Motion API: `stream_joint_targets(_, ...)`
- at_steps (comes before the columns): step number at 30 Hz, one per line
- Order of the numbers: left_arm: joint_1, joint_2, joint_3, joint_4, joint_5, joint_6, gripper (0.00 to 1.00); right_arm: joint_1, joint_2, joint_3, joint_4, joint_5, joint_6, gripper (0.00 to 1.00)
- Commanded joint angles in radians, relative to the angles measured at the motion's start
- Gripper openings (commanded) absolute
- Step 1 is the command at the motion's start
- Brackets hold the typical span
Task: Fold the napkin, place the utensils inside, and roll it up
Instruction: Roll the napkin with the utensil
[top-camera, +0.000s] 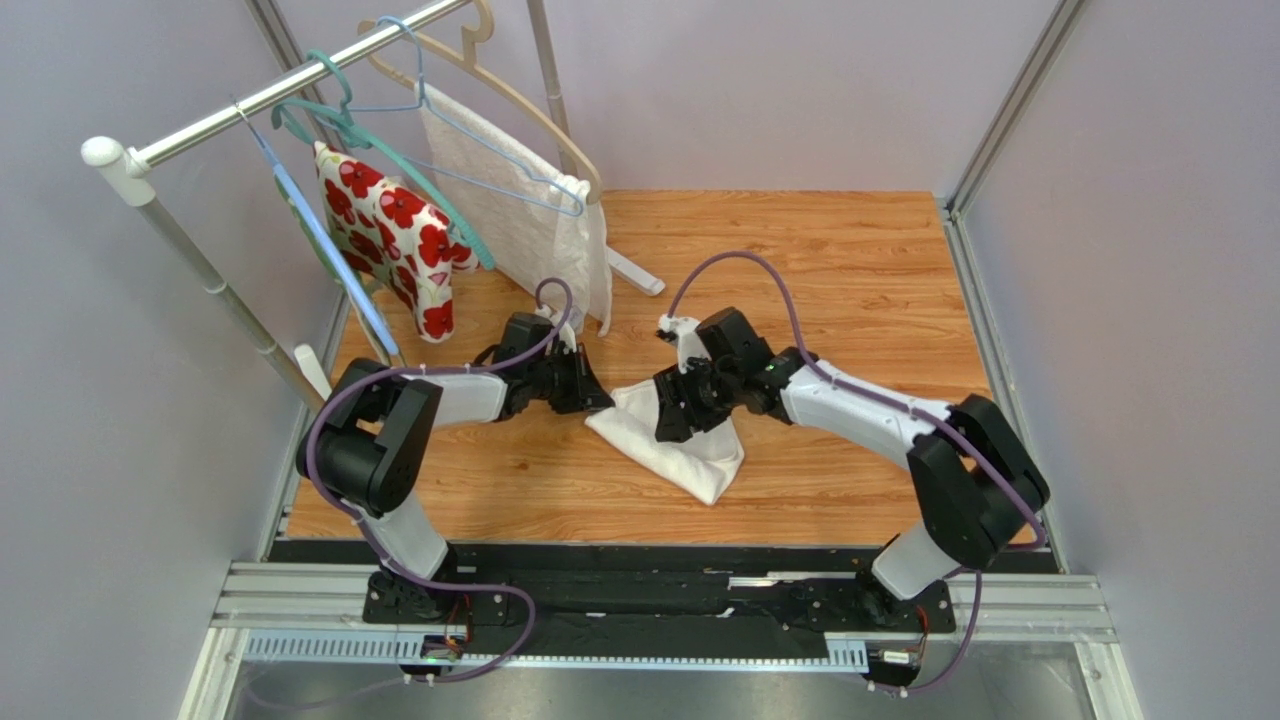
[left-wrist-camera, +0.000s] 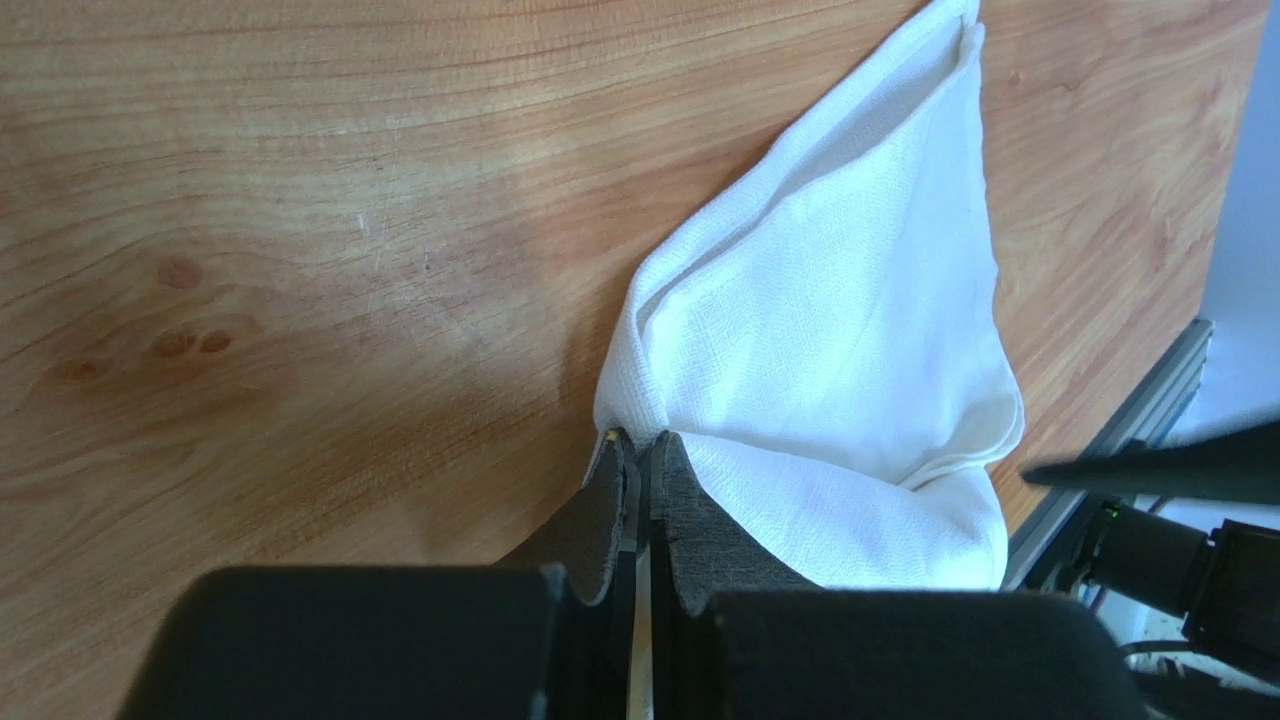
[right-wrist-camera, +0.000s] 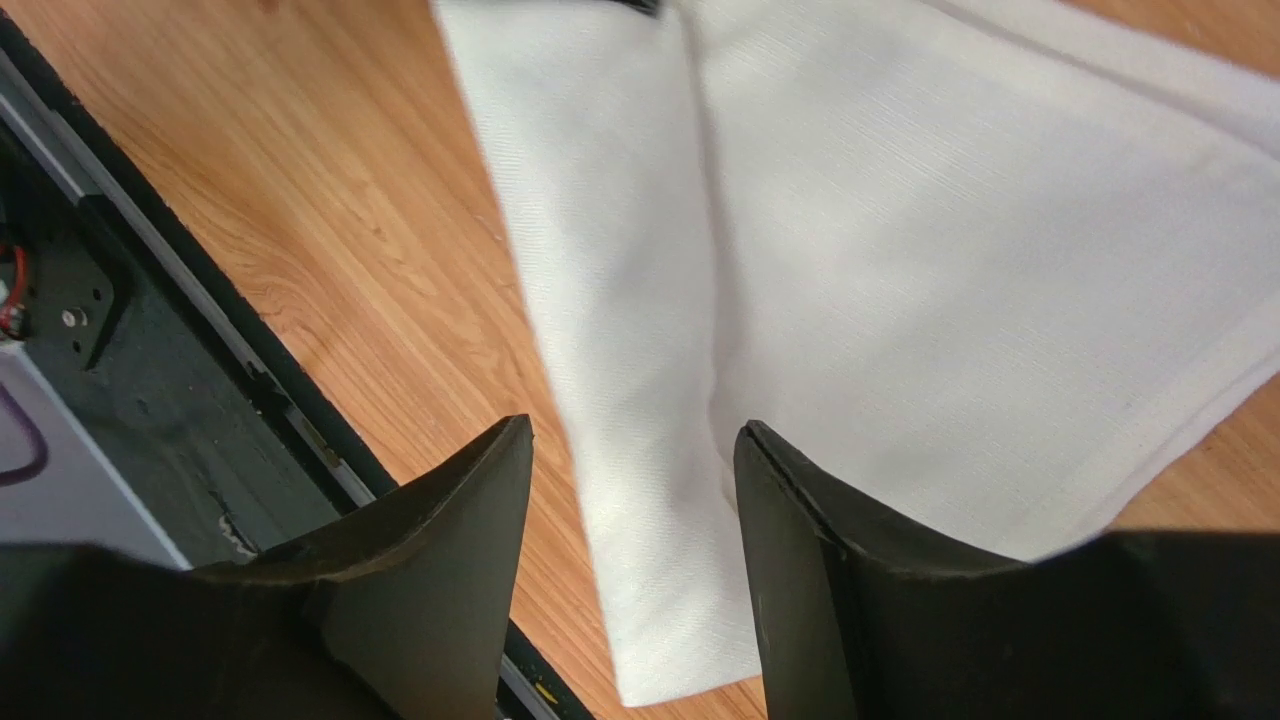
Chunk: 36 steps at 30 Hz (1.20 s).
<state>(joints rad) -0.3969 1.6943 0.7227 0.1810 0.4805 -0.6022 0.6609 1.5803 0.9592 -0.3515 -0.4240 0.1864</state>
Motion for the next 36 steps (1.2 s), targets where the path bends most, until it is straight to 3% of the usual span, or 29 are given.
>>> stream_joint_targets(1, -0.002, -0.018, 0.014, -0.077, -0.014, 0.019, 0.0, 0.21, -0.104, 0.018, 0.015, 0.361, -0.085, 0.56)
stream_joint_targets(4, -0.002, -0.015, 0.017, -0.086, -0.026, 0.018, 0.0, 0.316, -0.088, 0.009, 0.058, 0.587, -0.102, 0.56)
stream_joint_targets(7, -0.002, -0.015, 0.017, -0.095, -0.029, 0.019, 0.0, 0.403, -0.042, 0.003, 0.089, 0.715, -0.134, 0.56)
stream_joint_targets(15, -0.002, -0.007, 0.026, -0.114, -0.029, 0.022, 0.0, 0.514, 0.075, -0.02, 0.155, 0.88, -0.168, 0.53)
stream_joint_targets(26, -0.002, -0.005, 0.038, -0.126, -0.02, 0.036, 0.0, 0.465, 0.168, -0.036, 0.164, 0.828, -0.111, 0.49)
stream_joint_targets(33, -0.002, -0.036, 0.041, -0.118, 0.003, 0.039, 0.0, 0.376, 0.198, -0.031, 0.12, 0.604, -0.077, 0.43)
stream_joint_targets(34, -0.002, -0.045, 0.043, -0.124, 0.0, 0.038, 0.01, 0.365, 0.202, -0.028, 0.105, 0.567, -0.074, 0.39)
stream_joint_targets(36, -0.002, -0.088, 0.044, -0.141, -0.035, 0.038, 0.13, 0.335, 0.202, -0.025, 0.088, 0.469, -0.073, 0.32)
